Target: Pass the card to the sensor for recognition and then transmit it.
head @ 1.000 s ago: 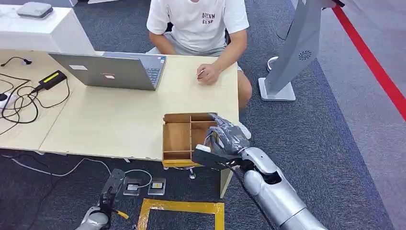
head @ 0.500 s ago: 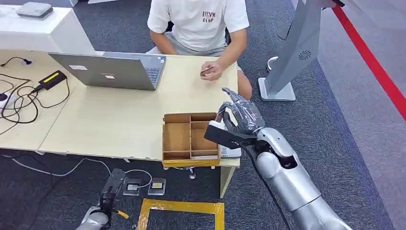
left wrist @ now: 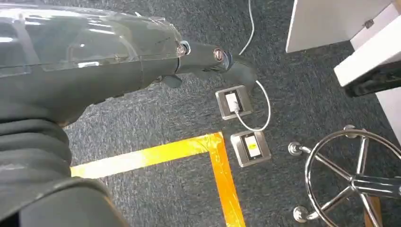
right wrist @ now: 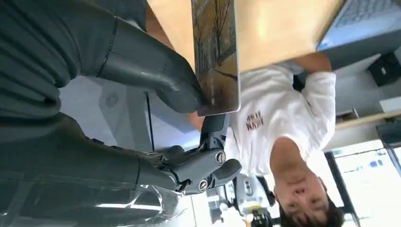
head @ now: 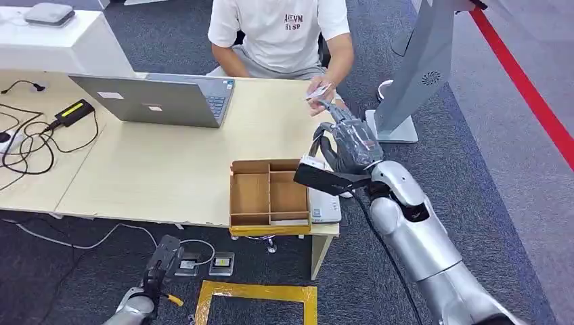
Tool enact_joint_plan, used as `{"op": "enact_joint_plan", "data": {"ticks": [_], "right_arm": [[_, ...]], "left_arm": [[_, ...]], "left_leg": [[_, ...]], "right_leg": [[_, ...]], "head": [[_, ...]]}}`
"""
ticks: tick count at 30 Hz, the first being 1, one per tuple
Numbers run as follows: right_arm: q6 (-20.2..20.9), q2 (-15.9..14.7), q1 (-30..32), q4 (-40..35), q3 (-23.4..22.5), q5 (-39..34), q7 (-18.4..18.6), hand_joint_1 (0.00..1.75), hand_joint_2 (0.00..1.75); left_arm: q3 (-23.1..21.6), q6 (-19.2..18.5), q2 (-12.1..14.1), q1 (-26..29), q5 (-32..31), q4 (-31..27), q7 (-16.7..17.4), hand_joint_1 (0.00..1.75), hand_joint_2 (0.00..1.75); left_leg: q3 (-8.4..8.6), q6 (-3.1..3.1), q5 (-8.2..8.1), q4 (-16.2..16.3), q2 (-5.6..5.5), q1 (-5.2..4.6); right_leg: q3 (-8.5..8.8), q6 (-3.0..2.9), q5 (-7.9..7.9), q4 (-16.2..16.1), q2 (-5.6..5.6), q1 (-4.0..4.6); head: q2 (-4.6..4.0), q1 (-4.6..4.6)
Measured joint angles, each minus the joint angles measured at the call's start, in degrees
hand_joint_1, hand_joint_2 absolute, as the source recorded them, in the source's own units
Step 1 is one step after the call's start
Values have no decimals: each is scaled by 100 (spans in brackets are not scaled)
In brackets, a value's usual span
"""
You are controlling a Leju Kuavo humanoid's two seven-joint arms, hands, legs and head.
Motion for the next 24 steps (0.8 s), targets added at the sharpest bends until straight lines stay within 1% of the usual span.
{"op": "enact_joint_plan", "data": {"ticks": [4, 10, 14, 24], "right_arm": [[-183, 33, -563, 643, 0, 146, -240, 175, 175], [-214, 166, -943, 1414, 24, 312, -291, 175, 175], [-225, 310, -1030, 1875, 37, 365, -273, 175, 175], [-273, 479, -1079, 2367, 39, 369, -266, 175, 175]], "left_arm": [[-4, -31, 11, -31, -4, -50, 81, 0, 0], [-17, -55, 18, -70, -24, -124, 177, 0, 0], [-28, -55, 61, -70, -17, -214, 238, 0, 0], [-52, -55, 107, -53, 15, -319, 253, 0, 0]], "left_leg": [[0, 0, 1, 0, -1, 0], [-3, 0, 0, 0, -2, 1], [-3, 0, 0, 0, -2, 1], [-3, 0, 0, 0, -3, 0]], "right_leg": [[1, 0, 0, 0, -2, 0], [0, 0, 0, 2, -2, 0], [-1, 0, 0, 1, -2, 1], [0, 0, 0, 1, -4, 0]], "head": [[0, 0], [0, 2], [0, 0], [0, 0]]}}
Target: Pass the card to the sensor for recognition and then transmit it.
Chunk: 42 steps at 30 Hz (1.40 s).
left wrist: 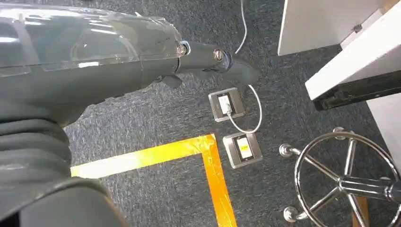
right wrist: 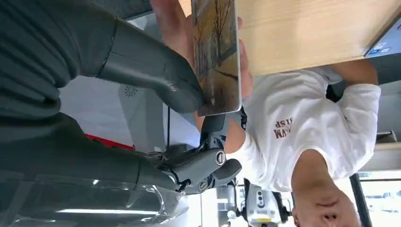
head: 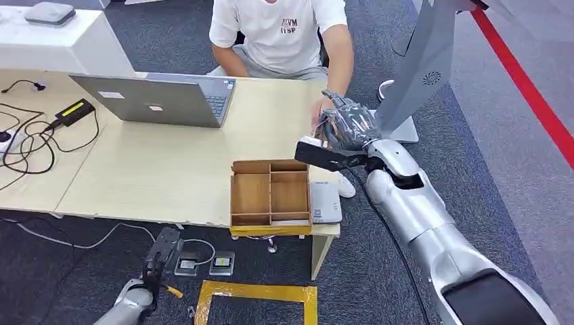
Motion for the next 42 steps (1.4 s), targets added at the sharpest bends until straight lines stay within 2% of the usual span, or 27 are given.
{"op": "enact_joint_plan", "data": {"ticks": [23, 24, 25, 35, 42], "right_arm": [[-299, 114, 133, 516, 0, 92, 122, 175, 175], [-304, 116, 133, 529, 0, 98, 122, 77, 175], [-317, 118, 133, 544, 0, 107, 129, 0, 175], [-677, 120, 74, 621, 0, 76, 111, 0, 175], [-1124, 52, -46, 544, -46, -136, -153, 0, 175]], "left_arm": [[-24, -142, 146, 66, 24, -153, 120, 0, 0], [-26, -142, 146, 66, 24, -153, 122, 0, 0], [-26, -144, 146, 66, 24, -153, 129, 0, 0], [-26, -149, 157, 55, -15, -173, 157, 0, 0], [-26, -92, 157, 61, -52, -173, 90, 0, 0]], "left_leg": [[1, 0, 0, 0, 1, 0], [1, 0, 0, 0, 1, 0], [1, 0, 0, 0, 1, 0], [3, 0, 0, 0, 1, 0], [5, 0, 0, 1, 2, 0]], "right_leg": [[-1, 0, 0, 0, 2, 0], [-1, 0, 0, 0, 2, 0], [-1, 0, 0, 0, 2, 0], [-1, 0, 0, 0, 4, 0], [-1, 0, 0, 0, 4, 1]], "head": [[0, 0], [0, 0], [0, 0], [0, 0], [0, 0]]}}
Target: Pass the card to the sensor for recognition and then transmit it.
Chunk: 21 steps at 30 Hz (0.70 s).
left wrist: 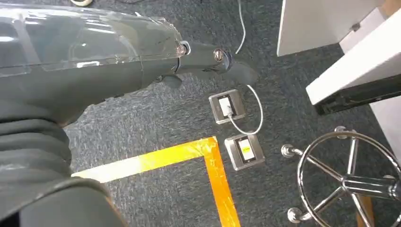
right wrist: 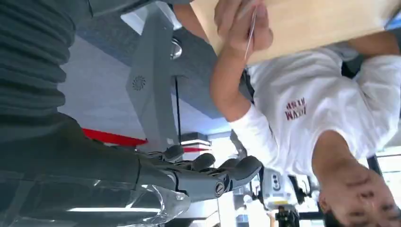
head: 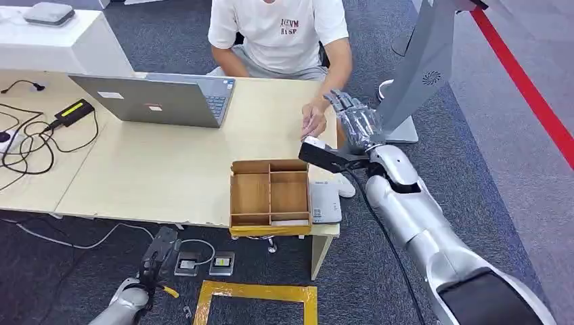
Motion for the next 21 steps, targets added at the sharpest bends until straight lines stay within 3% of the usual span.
{"op": "enact_joint_plan", "data": {"ticks": [10, 15, 21], "right_arm": [[-361, -732, -45, -999, -520, -308, -173, 0, 175], [-940, -1283, 89, -1539, -969, -614, -337, 0, 175], [-1666, -2140, 208, -1919, -1852, -968, -455, 0, 175]], "left_arm": [[-2, 164, 15, 143, 230, -4, -98, 0, 0], [-15, 348, 24, 240, 490, -50, -114, 0, 0], [-28, 711, 44, 451, 820, -195, -114, 0, 0]], "left_leg": [[3, 0, -1, 2, 2, -6], [5, 1, -1, 4, -3, -6], [2, 6, -5, 3, -2, -10]], "right_leg": [[0, 1, 0, -5, 0, -4], [1, 1, 1, -9, -5, -3], [2, 2, 1, -12, -5, -8]], "head": [[0, 0], [0, -2], [0, 0]]}}
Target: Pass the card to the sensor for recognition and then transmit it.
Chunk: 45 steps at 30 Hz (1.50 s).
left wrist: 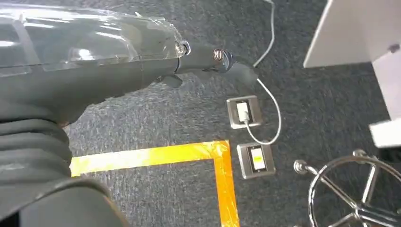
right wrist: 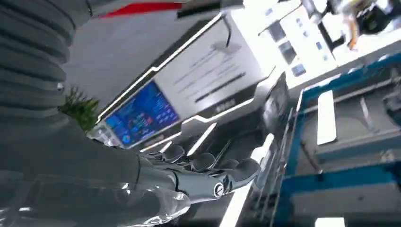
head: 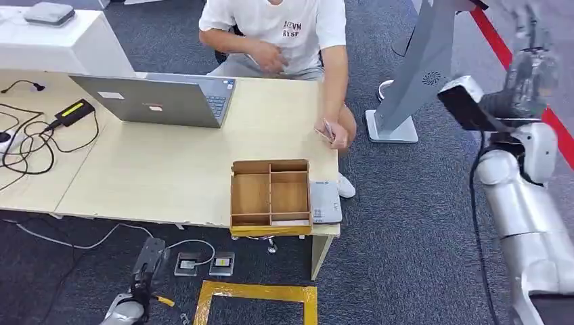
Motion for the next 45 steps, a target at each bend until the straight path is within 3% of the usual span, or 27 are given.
{"op": "enact_joint_plan", "data": {"ticks": [9, 12, 20, 27, 34, 41, 45], "right_arm": [[-647, -1096, 5, 52, -948, -509, -313, 0, 175], [-822, -1446, 25, 231, -1227, -728, -594, 0, 175], [-824, -1999, 241, 817, -2442, -5, -1051, 0, 175], [-824, -2240, 617, 1366, -3900, 872, -1182, 0, 175], [-824, -2308, 1399, 1884, -5221, 1237, -859, 0, 175], [-824, -2264, 2118, 2383, -6017, 1292, -244, 0, 175], [-824, -2222, 2414, 2647, -6262, 1233, -120, 0, 175]], "left_arm": [[-4, 319, 20, 210, 207, -245, 0, 0, 0], [-9, 443, 17, 277, 295, -315, -20, 0, 0], [-9, 773, 13, 679, 689, -649, -2, 0, 0], [-42, 1023, 13, 915, 1189, -918, 7, 0, 0], [-109, 1058, -9, 927, 1409, -975, -28, 0, 0], [-188, 1036, -28, 898, 1582, -946, -155, 0, 0], [-230, 1040, -28, 887, 1672, -924, -173, 0, 0]], "left_leg": [[0, 0, -5, 0, 3, 0], [-1, 2, -7, -1, 3, 0], [-3, 11, -15, -1, 8, 0], [-5, 13, -17, -1, 7, 0], [-7, 12, -21, -2, 9, 1], [-8, 13, -22, -4, 8, 5], [-8, 13, -22, -4, 8, 5]], "right_leg": [[-3, 1, 0, -4, 1, -1], [-3, 2, -1, -4, 0, -1], [-6, 3, -2, -7, 3, -1], [-7, 4, -3, -10, 3, 0], [-7, 7, -5, -12, 3, 0], [-6, 9, -7, -12, 1, 2], [-6, 9, -7, -12, 1, 2]], "head": [[0, -2], [0, 0], [0, -4], [0, -2], [0, -4], [0, 0], [0, -2]]}}
